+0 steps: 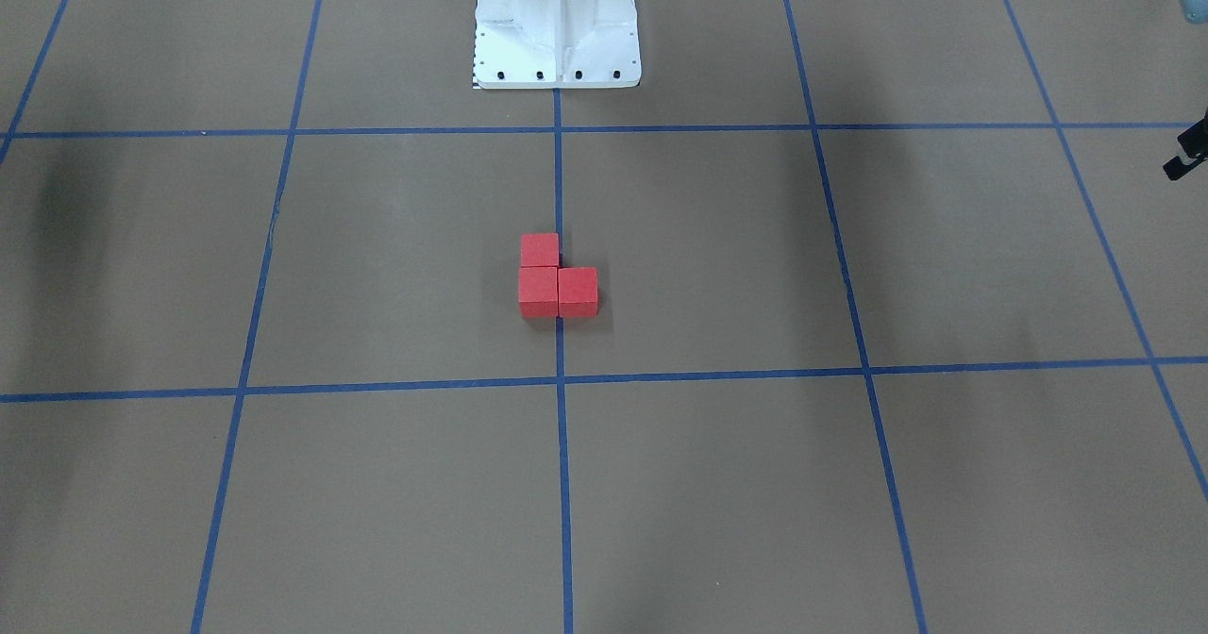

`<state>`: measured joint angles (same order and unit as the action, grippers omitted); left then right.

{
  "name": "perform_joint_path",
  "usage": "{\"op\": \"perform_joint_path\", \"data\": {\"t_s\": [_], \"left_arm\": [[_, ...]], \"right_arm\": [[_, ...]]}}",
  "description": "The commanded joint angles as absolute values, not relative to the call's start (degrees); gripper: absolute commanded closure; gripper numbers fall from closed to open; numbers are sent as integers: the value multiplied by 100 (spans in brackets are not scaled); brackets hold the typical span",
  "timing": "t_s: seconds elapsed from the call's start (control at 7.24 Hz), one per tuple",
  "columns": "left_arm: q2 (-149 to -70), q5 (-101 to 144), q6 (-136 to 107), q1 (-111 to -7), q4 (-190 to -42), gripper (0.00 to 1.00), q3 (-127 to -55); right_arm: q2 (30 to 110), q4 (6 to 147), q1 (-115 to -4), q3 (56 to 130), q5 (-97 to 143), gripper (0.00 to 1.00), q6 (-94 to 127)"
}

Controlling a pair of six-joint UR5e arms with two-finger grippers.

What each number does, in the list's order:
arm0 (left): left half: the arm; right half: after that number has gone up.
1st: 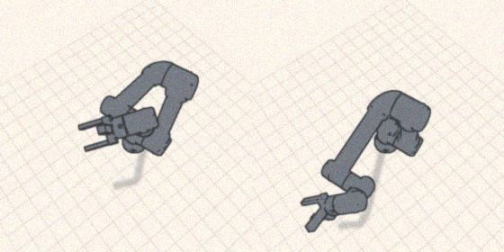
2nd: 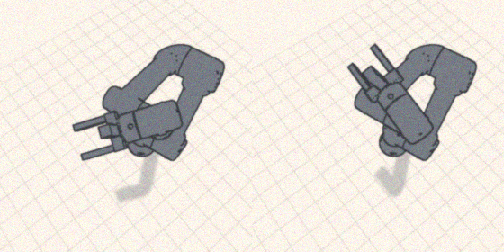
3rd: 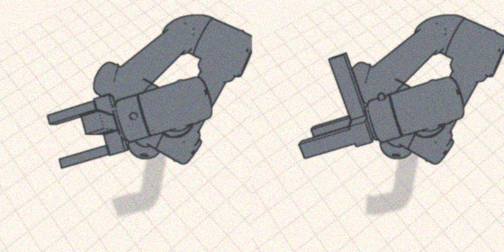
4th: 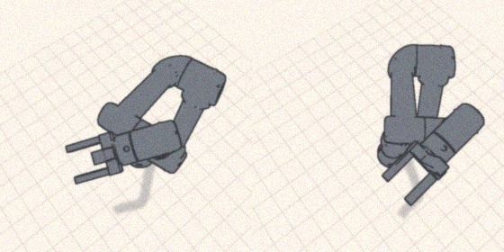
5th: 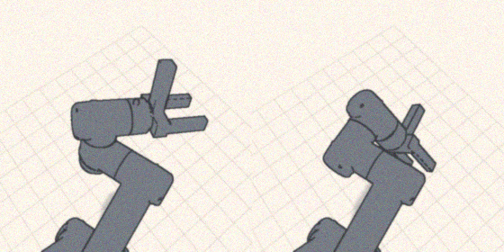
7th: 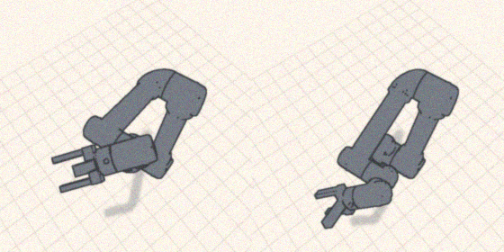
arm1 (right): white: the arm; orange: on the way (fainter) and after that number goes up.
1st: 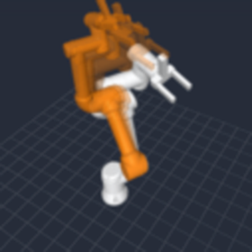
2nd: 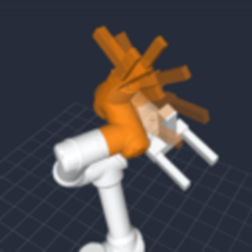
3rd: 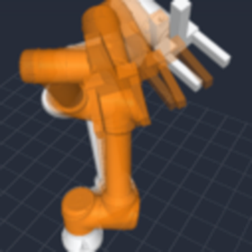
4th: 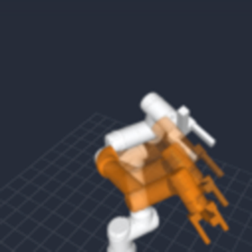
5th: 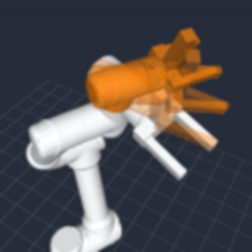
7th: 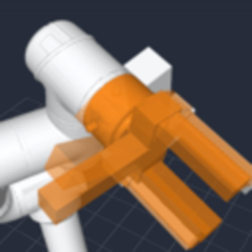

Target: Form red blocks into L shape at center

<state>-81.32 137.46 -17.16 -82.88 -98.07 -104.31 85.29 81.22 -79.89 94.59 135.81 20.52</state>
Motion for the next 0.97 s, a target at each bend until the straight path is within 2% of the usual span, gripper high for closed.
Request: {"op": "perform_joint_path", "data": {"t_s": [0.0,0.83], "left_arm": [[-8147,13746,-1723,-8288,-9800,0,-10441],[-8130,13764,-1723,-8314,-9791,0,-10766]], "right_arm": [[8456,8078,-7989,9160,13544,0,1943],[7929,8112,-7989,8852,13561,0,1934]]}}
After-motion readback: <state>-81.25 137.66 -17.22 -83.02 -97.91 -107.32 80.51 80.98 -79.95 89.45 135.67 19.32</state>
